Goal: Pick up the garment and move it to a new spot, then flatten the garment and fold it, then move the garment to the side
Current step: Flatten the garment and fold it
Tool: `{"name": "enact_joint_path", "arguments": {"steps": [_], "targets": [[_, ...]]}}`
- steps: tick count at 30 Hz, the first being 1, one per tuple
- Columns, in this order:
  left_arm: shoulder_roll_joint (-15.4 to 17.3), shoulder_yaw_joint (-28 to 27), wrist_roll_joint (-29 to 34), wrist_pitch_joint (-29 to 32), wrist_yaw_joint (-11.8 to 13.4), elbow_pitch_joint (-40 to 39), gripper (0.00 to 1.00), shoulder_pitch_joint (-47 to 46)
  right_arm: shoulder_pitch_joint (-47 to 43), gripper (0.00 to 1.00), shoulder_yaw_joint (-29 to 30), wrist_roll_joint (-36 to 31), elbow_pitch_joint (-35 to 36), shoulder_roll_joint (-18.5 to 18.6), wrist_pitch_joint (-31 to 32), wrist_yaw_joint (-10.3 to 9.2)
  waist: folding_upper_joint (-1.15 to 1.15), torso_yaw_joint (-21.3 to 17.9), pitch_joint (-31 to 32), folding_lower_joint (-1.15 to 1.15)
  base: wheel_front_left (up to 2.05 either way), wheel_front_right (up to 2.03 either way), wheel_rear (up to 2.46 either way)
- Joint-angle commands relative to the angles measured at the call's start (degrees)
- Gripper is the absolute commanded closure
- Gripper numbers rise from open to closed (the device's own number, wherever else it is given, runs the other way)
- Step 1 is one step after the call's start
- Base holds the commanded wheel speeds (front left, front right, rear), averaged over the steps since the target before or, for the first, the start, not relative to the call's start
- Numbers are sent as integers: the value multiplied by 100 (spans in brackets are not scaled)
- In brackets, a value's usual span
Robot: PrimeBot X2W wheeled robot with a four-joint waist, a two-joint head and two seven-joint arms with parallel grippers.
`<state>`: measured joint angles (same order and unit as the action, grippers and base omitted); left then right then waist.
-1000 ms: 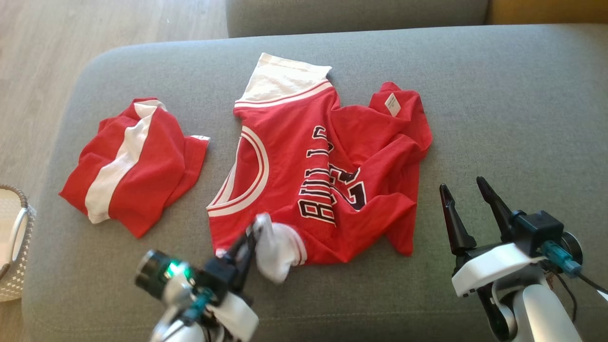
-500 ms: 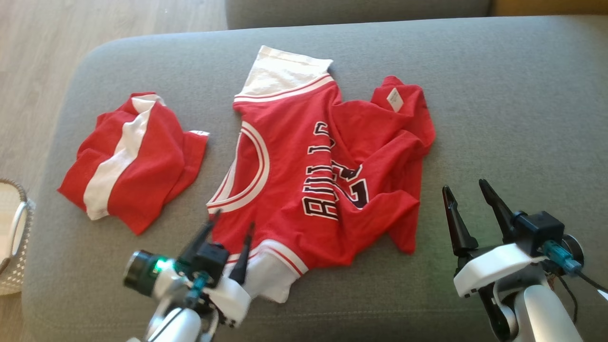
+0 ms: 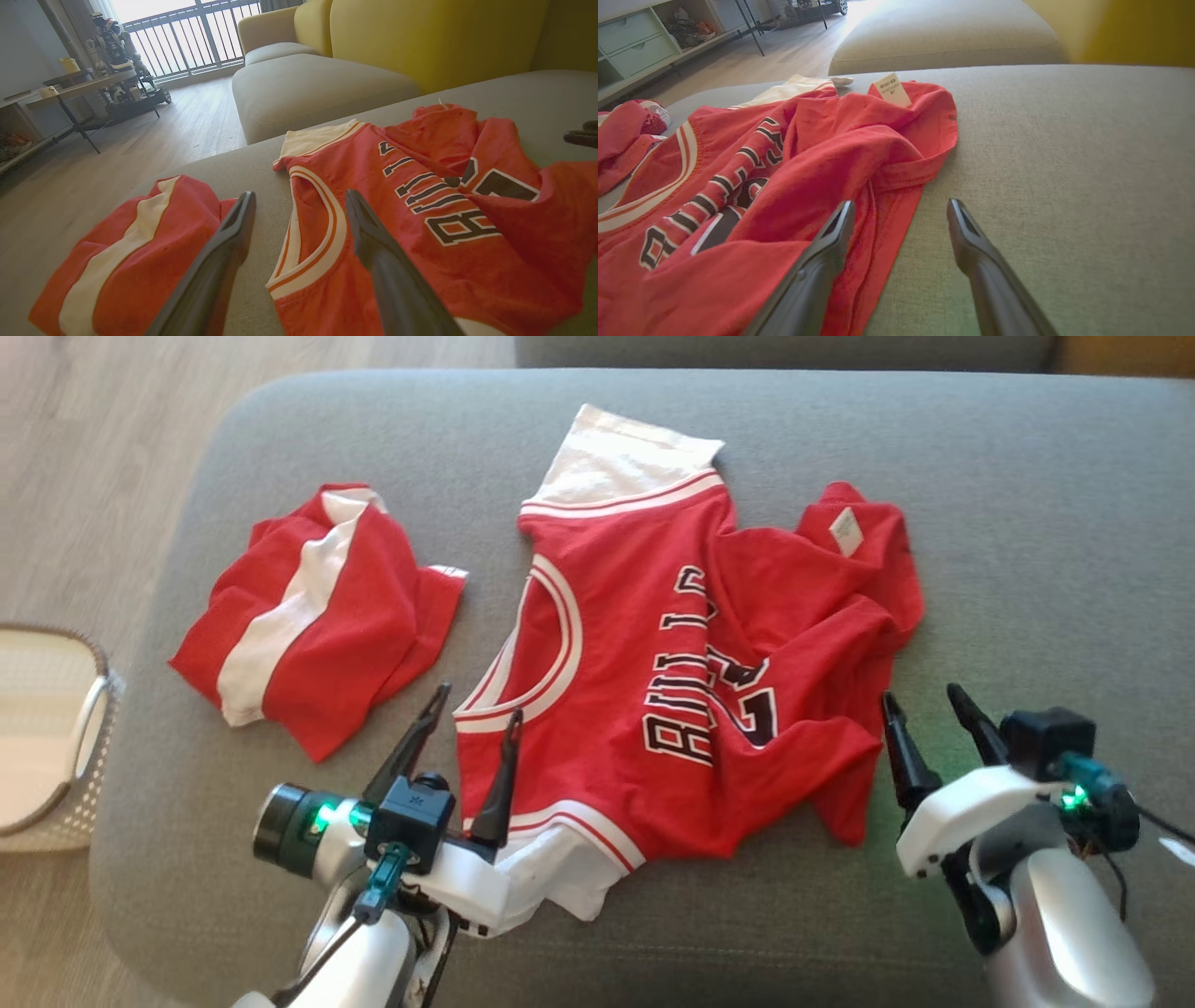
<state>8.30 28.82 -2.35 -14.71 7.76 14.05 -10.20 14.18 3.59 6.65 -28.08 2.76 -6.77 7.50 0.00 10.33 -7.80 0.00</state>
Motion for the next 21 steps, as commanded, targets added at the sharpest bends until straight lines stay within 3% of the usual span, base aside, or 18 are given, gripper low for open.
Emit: {"name": "enact_joint_path", "arguments": {"steps": [1,15,16,17,18,21], "targets": [[26,-193,-34,-29,-20,-211,0,-199,325,0,-88,37,-29,11,-7,-1,0,94,-103,0,0,0,0],[20,-313,-60,-29,-87,-265,0,-287,1330,0,-93,58,-1824,11,31,-1,0,394,-454,0,0,0,0],[9,-318,-61,-29,-90,-266,0,-292,1378,7,-121,65,-1917,11,34,-1,0,401,-469,0,0,0,0],[-2,-324,-63,-29,-92,-266,0,-296,1425,89,-136,55,-1993,11,15,-1,0,404,-483,0,0,0,0],[-12,-328,-64,-29,-94,-266,0,-297,1471,100,-144,33,-2059,11,-9,-1,0,405,-494,0,0,0,0],[-41,-332,-64,-29,-107,-254,0,-289,1596,100,-111,-95,-2196,11,-65,-1,0,393,-506,0,0,0,0]]}}
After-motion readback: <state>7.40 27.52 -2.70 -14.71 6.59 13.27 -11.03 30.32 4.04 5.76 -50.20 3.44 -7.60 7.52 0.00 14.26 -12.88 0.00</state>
